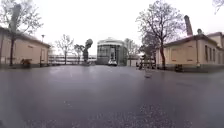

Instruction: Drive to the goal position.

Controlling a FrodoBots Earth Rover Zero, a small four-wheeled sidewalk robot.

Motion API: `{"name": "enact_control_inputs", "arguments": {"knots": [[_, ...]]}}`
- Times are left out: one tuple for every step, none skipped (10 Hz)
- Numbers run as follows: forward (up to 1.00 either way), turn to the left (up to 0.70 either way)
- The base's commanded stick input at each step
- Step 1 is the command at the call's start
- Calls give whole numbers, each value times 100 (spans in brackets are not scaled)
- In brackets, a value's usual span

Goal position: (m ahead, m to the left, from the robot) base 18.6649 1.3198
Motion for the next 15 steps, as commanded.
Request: {"name": "enact_control_inputs", "arguments": {"knots": [[100, 0], [100, 0], [100, 0], [100, 1], [100, 6], [100, 16], [100, 27], [100, 38], [100, 16], [100, 0], [100, 0], [100, 0], [100, 0], [100, 0], [100, 0]]}}
